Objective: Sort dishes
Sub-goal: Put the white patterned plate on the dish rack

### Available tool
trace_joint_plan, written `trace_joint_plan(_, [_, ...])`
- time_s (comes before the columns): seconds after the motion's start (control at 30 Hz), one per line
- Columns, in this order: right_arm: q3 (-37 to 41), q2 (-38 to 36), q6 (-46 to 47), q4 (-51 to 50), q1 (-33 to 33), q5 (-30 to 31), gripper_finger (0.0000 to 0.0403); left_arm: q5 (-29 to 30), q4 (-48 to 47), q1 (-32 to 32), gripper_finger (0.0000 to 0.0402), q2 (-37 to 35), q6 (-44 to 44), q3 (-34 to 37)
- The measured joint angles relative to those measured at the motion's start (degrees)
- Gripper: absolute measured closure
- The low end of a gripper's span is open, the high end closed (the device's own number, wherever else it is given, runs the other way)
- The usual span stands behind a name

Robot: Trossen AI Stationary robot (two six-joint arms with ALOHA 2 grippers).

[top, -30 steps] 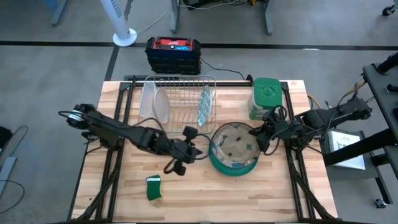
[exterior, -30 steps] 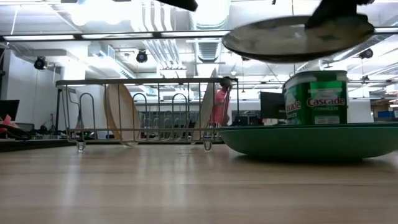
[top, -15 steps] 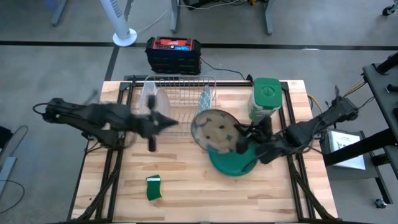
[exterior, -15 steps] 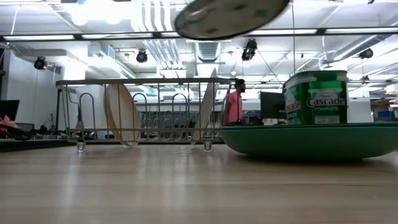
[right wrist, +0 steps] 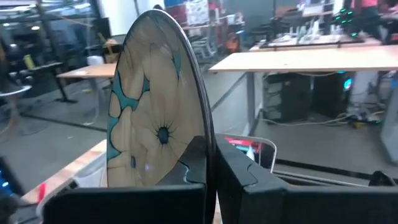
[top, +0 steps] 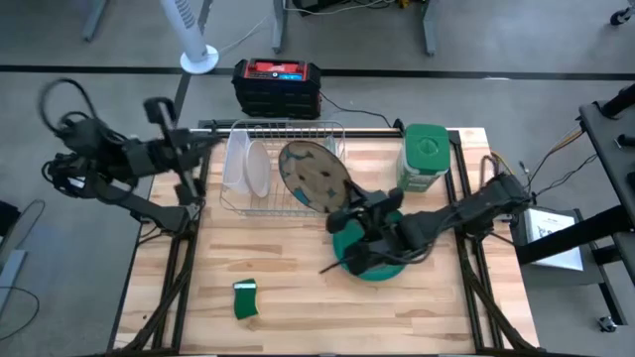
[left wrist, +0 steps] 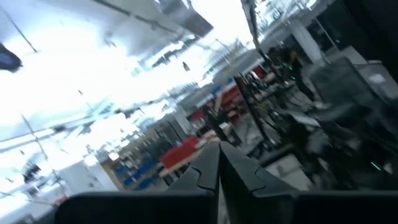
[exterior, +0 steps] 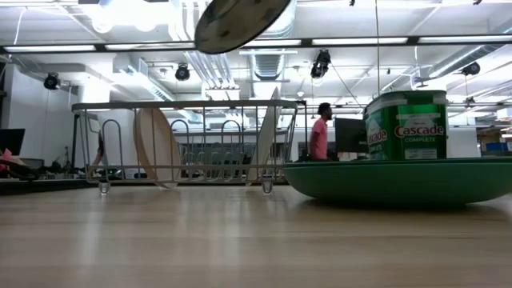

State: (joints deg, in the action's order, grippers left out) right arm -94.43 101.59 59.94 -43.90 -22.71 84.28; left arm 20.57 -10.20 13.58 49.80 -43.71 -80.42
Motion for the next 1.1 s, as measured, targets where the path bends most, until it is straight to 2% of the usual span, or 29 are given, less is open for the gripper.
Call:
trace_joint_plan(0.27, [-11.02,9.48,-5.80,-0.08,5.46,2.37,0.0403,1.04,0.19,-0.30,0.0402,2.14,-7.68,-8.61])
trace_joint_plan(0.6, [-30.09,23.05,-21.57,-0.01,11.32,4.50,0.0403,13.39,0.18,-0.36,0.0401,6.26,-17.26,-16.51])
trace_joint_plan(0.8, [-40.38,29.26,-32.55,0.02,12.85,5.91,0.0403,14.48,-0.03,-0.36,0.0401,7.17,-19.62,-17.47])
trace_joint_plan(0.93, [-39.57,28.73,-37.38,3.38,13.11,5.62,0.0403,14.52,-0.30,-0.62,0.0401,7.17,-20.88,-17.45])
trace_joint_plan(1.1, [-39.37,28.65,-38.08,2.87,13.62,5.79,0.0403,14.52,-0.32,-1.65,0.0401,7.29,-20.98,-17.44])
